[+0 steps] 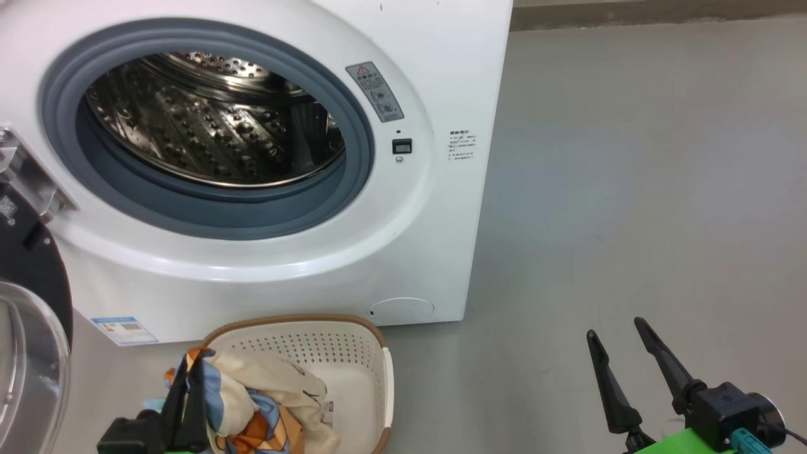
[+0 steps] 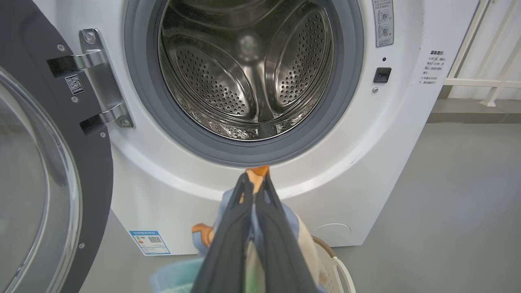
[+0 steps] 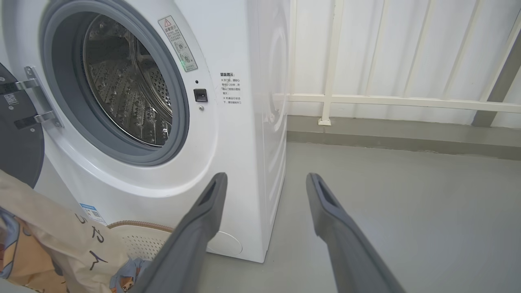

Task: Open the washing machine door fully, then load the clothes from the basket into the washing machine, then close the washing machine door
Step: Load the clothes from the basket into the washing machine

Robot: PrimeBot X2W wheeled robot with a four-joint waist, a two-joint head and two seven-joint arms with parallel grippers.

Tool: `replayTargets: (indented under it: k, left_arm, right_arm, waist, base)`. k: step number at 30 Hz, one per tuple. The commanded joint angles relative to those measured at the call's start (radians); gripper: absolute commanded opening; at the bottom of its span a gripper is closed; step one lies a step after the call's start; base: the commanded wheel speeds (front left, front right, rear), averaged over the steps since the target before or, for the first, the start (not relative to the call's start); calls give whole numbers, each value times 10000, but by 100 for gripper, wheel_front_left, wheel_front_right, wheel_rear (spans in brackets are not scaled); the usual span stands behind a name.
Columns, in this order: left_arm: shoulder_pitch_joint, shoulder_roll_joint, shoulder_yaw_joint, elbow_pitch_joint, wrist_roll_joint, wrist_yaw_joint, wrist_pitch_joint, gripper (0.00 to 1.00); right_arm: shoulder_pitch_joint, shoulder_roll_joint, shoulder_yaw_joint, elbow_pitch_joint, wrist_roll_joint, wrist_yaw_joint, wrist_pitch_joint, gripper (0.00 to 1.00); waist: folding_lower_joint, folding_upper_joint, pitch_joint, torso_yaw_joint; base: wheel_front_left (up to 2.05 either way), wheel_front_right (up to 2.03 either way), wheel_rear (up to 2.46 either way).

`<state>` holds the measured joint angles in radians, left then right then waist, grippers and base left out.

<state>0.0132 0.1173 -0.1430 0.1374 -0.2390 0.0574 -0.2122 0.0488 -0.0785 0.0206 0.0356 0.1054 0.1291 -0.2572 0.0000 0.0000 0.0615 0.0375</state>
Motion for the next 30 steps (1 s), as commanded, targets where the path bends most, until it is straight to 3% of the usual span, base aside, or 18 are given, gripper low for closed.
replayTargets:
  k: [1, 30]
  left_arm:
    - [-131, 202, 308, -337, -29, 80, -11, 0]
    - [-111, 284, 93, -325, -182, 236, -57, 0]
  right_arm:
    - [-17, -12, 263, -265, -114, 16, -46, 100]
    - [103, -25, 270, -292, -181, 16, -46, 100]
  waist:
    - [0, 0, -45, 5]
    - [0, 0, -192, 29]
  base:
    - [0, 0, 0]
    - [0, 0, 0]
